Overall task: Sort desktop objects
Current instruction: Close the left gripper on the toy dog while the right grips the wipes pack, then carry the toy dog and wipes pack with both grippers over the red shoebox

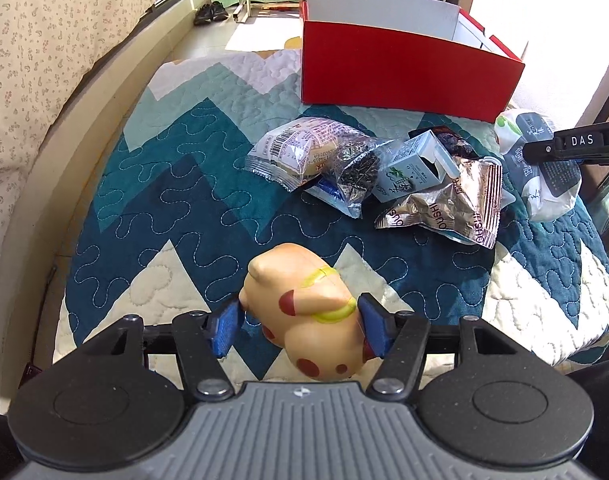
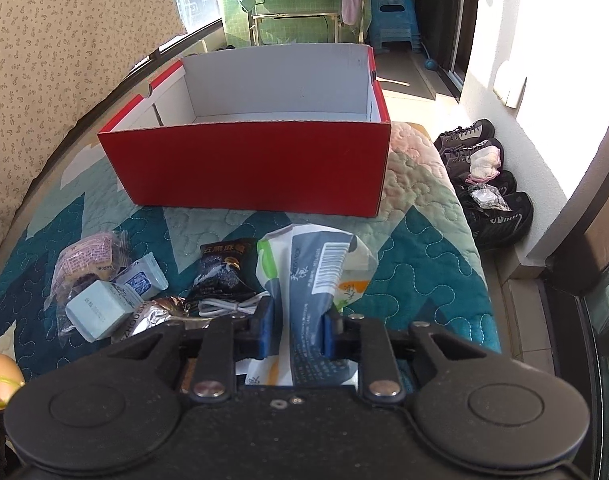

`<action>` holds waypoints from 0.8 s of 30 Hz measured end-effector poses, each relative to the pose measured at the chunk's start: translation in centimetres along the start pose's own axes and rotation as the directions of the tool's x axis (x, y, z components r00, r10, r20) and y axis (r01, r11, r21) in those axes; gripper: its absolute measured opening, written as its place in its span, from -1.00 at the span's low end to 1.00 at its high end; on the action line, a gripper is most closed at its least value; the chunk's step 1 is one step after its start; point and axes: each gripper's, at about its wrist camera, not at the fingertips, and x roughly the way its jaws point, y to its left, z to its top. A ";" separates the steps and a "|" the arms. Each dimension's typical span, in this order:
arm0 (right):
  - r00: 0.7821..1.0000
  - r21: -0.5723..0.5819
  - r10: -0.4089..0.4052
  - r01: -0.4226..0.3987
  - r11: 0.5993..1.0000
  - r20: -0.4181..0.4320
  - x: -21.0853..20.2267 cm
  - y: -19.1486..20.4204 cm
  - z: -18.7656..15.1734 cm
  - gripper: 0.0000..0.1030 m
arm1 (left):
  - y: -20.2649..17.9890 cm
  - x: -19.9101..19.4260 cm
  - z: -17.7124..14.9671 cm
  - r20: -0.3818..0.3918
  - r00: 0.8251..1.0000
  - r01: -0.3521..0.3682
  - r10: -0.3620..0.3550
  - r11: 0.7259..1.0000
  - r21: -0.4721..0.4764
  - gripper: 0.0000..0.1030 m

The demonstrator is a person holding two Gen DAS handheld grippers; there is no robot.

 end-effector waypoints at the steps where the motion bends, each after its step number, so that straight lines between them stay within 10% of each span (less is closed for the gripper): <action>1: 1.000 0.003 0.003 -0.003 1.000 0.005 -0.5 0.1 0.1 -0.55 | -0.1 -0.3 0.1 0.006 1.000 0.004 -0.004 1.000 0.005 0.19; 24: 0.992 -0.015 0.105 -0.104 0.994 0.069 -8.6 2.1 3.9 -0.54 | -3.7 -4.4 7.9 0.064 0.989 0.125 -0.135 0.982 0.143 0.19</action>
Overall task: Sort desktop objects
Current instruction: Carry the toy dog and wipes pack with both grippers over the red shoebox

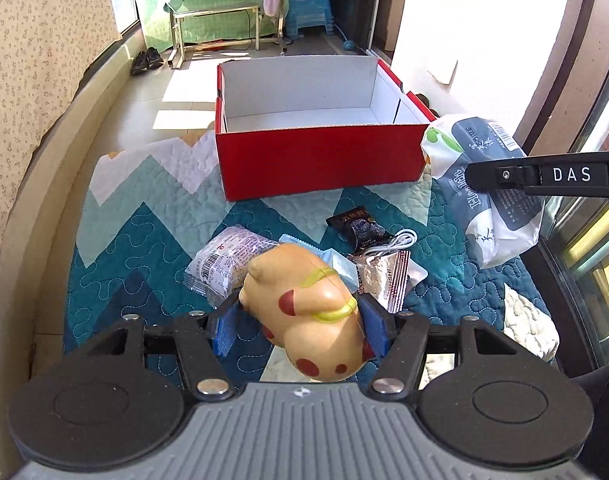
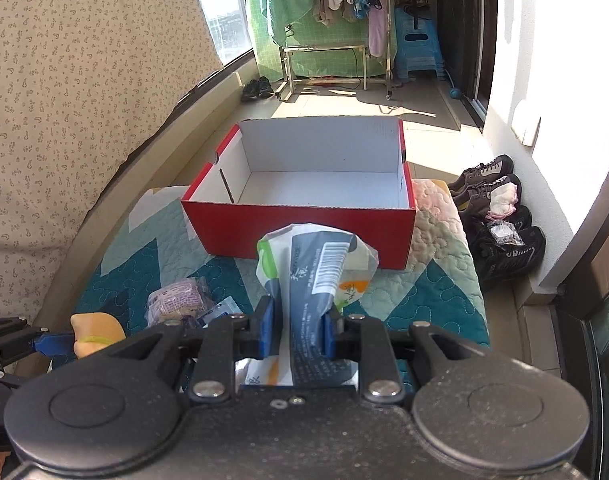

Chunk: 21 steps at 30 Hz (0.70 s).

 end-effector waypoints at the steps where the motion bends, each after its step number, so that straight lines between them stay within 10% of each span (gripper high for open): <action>1: 1.000 -0.004 0.002 -0.002 1.000 0.003 0.0 0.1 0.3 -0.54 | 0.1 0.1 0.6 0.003 1.000 0.002 -0.002 1.000 0.005 0.19; 21: 1.000 -0.069 0.019 -0.019 0.997 0.005 3.6 -1.3 9.0 -0.54 | 1.4 5.4 14.6 0.021 0.998 0.054 -0.057 0.992 0.111 0.20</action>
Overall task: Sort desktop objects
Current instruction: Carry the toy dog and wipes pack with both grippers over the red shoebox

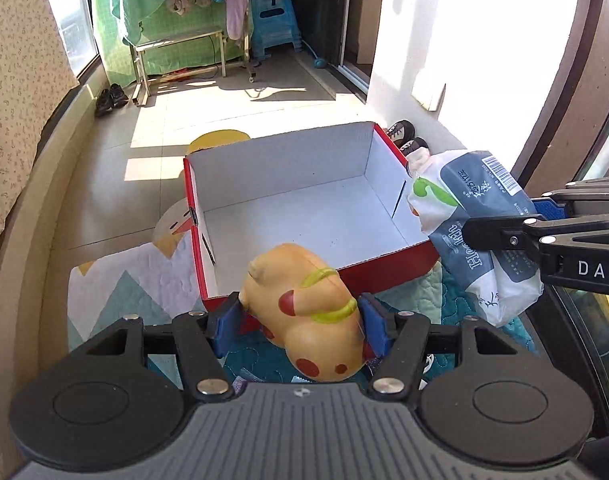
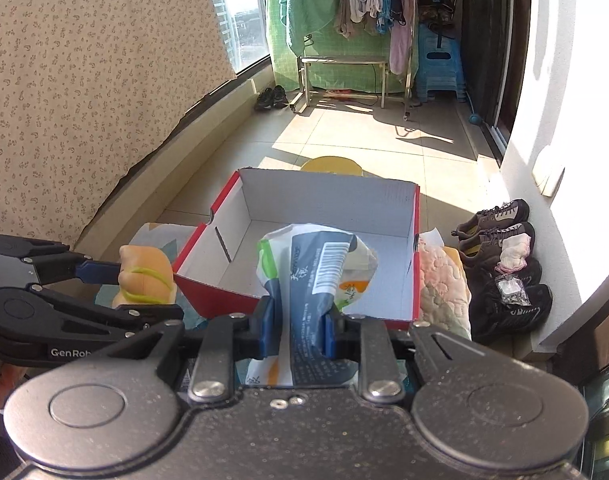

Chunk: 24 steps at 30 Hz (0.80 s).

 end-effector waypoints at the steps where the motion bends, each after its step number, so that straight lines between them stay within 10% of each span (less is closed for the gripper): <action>1: 1.000 -0.001 -0.005 0.005 1.000 0.006 0.4 -0.2 0.6 -0.54 | 0.2 0.5 0.6 0.002 1.000 0.001 -0.001 1.000 0.002 0.20; 24: 0.996 0.106 -0.059 0.066 0.992 -0.064 13.1 -4.0 3.2 -0.51 | 3.0 14.4 7.4 -0.093 0.996 0.003 -0.005 1.000 -0.019 0.20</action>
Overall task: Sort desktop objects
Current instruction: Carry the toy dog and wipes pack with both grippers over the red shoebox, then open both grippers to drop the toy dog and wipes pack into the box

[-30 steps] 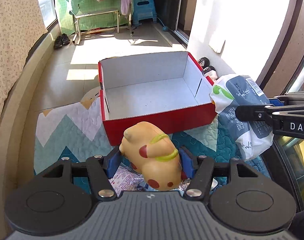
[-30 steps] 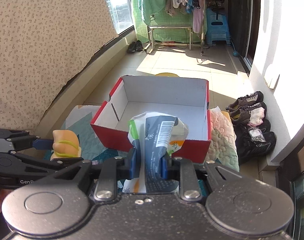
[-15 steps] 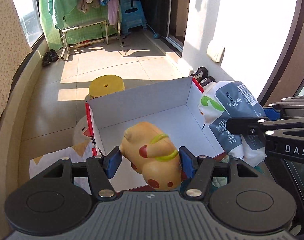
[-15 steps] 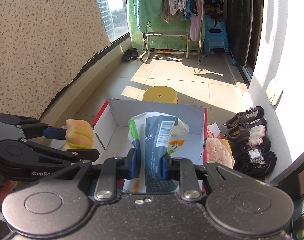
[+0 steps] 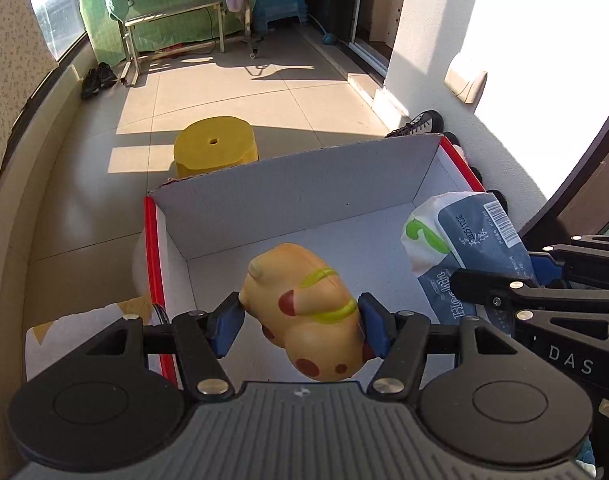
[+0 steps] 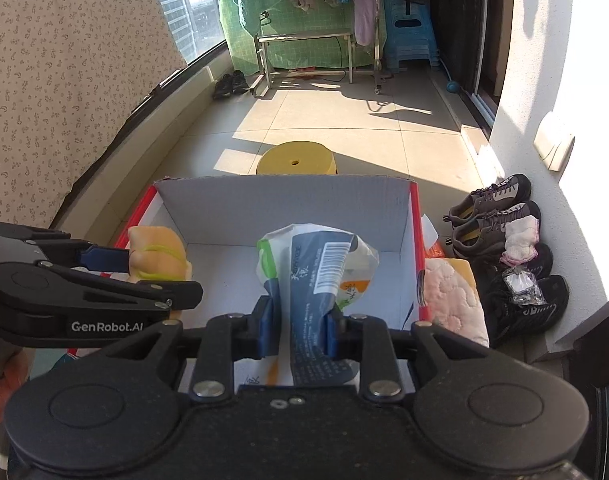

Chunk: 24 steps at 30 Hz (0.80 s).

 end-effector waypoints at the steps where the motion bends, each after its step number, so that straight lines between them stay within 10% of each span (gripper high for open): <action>1: 1.000 0.002 -0.002 0.002 1.000 -0.011 0.5 0.2 -0.1 -0.51 | 0.1 0.6 0.0 -0.012 1.000 -0.006 0.006 1.000 -0.002 0.20; 24: 0.983 0.007 -0.007 0.008 1.000 -0.182 6.0 0.6 -2.4 -0.35 | 0.0 7.1 -1.0 -0.179 0.984 -0.015 0.025 0.998 0.055 0.25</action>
